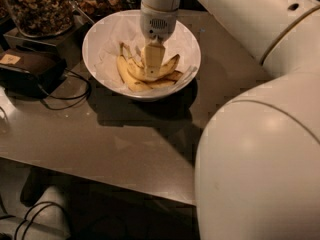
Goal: Pick banana from white bowl
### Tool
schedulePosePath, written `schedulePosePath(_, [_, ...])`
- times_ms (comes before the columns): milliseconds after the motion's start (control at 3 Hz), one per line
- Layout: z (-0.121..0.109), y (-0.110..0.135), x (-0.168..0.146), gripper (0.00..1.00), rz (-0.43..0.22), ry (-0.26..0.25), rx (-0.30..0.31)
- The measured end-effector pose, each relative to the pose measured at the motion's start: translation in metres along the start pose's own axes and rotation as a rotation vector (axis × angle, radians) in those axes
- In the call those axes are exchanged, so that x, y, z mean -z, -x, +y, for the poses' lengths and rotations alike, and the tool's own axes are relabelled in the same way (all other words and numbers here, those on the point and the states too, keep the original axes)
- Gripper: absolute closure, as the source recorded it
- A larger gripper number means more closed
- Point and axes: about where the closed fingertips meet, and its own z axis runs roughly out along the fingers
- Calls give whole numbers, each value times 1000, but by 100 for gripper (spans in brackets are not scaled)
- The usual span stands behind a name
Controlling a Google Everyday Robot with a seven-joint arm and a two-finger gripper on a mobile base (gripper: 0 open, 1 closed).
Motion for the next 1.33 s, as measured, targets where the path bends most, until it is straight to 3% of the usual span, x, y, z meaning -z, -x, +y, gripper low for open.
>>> schedulePosePath(333, [-1, -1, -4, 47, 10, 3, 1])
schedulePosePath(1333, [3, -3, -19, 46, 29, 29, 8])
